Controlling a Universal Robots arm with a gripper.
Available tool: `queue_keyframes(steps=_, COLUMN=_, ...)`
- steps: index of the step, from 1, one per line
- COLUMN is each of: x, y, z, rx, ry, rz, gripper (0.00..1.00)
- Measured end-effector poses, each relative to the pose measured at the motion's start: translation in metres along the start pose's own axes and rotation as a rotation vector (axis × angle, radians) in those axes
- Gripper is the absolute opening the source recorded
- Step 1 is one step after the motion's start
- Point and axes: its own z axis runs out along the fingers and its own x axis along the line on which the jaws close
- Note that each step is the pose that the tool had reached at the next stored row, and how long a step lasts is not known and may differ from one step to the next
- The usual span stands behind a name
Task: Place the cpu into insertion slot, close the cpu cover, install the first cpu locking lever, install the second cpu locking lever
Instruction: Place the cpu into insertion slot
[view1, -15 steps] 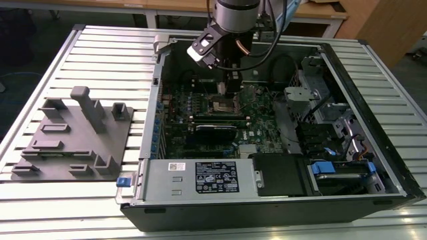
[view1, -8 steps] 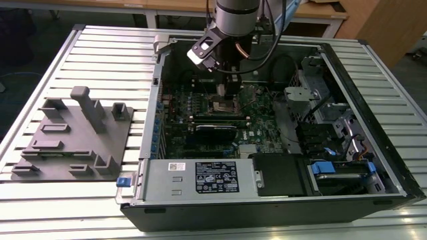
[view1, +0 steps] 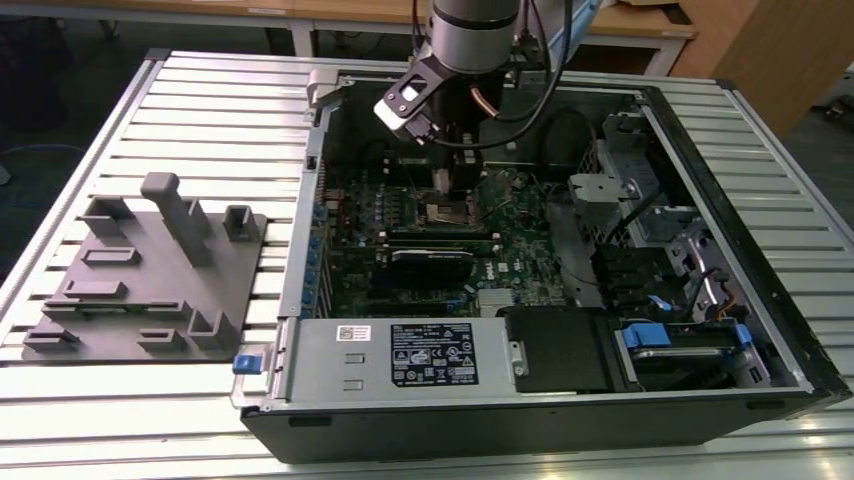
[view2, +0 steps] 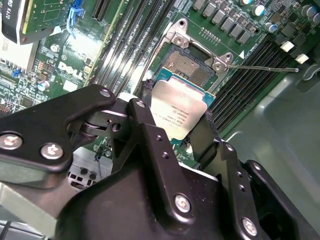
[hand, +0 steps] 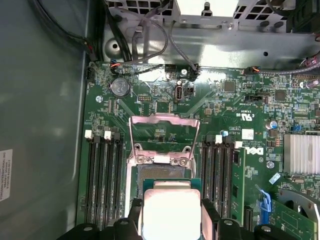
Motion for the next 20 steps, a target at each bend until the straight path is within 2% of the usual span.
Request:
queue_keyframes(steps=7, x=0.0022, y=-0.0004, z=0.0033, rx=-0.0001, ry=-0.0006, rz=0.013, gripper=0.54)
queue_keyframes(steps=20, x=0.0027, y=-0.0010, z=0.0138, rx=-0.0003, ry=-0.0015, rz=0.034, gripper=0.54)
